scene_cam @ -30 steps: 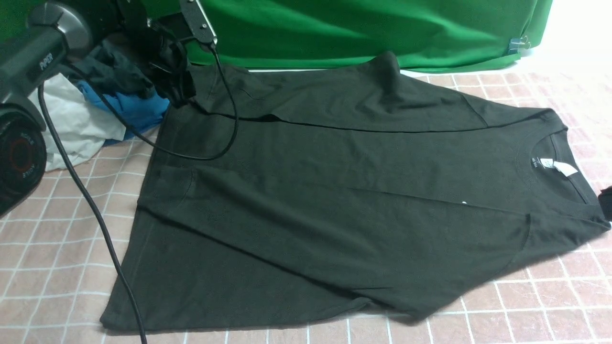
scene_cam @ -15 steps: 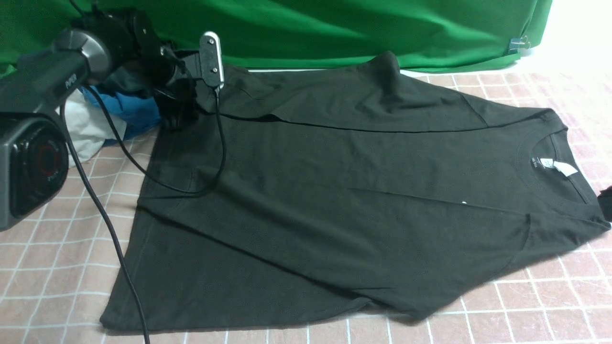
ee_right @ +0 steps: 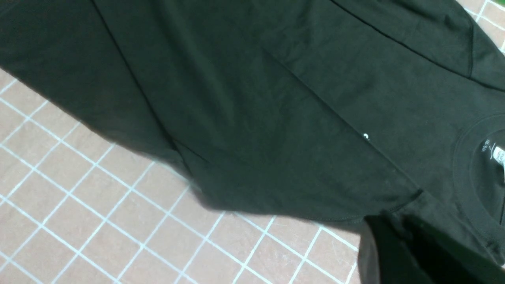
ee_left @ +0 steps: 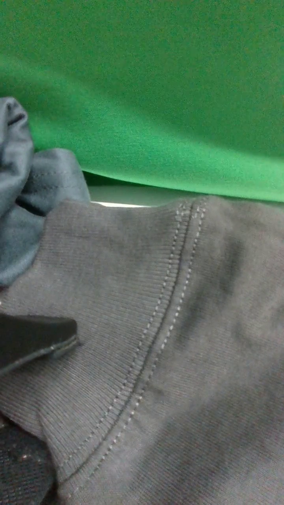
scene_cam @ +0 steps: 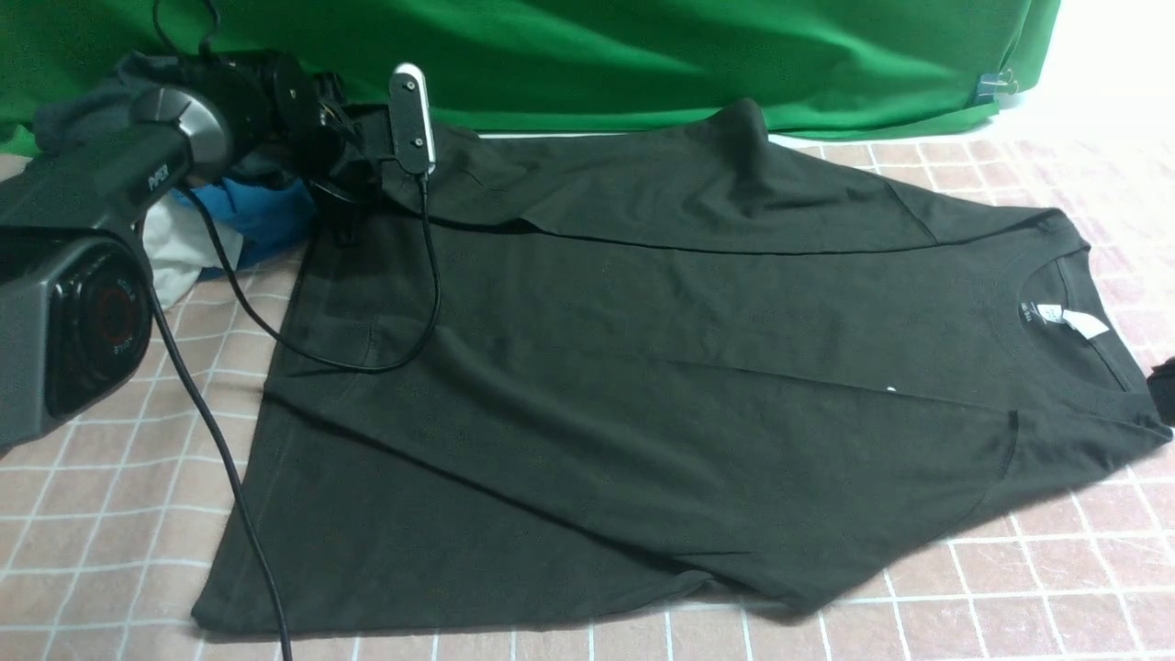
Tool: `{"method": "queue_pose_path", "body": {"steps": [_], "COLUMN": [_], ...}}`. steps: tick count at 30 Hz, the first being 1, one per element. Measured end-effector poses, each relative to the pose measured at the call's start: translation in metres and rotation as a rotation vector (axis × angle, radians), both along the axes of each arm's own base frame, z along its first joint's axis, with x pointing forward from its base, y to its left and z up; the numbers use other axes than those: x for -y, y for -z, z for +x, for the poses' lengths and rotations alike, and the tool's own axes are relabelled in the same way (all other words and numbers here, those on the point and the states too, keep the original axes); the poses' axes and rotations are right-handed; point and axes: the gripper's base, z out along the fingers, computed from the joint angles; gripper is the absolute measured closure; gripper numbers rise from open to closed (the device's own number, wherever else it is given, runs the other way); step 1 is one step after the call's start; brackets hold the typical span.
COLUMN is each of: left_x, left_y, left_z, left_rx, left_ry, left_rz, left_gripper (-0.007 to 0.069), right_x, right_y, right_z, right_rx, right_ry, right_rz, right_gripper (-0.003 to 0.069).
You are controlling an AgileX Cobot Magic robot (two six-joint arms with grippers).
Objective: Fold a long-sleeved shirt over a pink coffee tablecloth.
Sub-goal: 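Grab the top left corner of the dark shirt with the left gripper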
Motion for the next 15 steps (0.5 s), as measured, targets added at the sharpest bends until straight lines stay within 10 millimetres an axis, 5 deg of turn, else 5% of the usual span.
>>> {"method": "queue_pose_path", "body": {"steps": [4,9,15], "left_x": [0.001,0.006,0.021], "left_y": [0.001,0.001,-0.01], "left_z": [0.0,-0.002,-0.007], "left_rx": [-0.001,-0.037,-0.06], "left_ry": [-0.007,-0.018,0.02], "left_rz": [-0.024,-0.078,-0.062], "left_gripper": [0.0353,0.0561,0.0585], "right_x": [0.0,0.0,0.0], "right_y": [0.0,0.0,0.0], "right_z": [0.0,0.0,0.0], "right_rx": [0.001,0.003,0.003], "right_ry": [0.0,-0.001,-0.001], "right_rz": [0.001,0.003,0.003], "right_gripper": [0.0617,0.0617,0.0617]}}
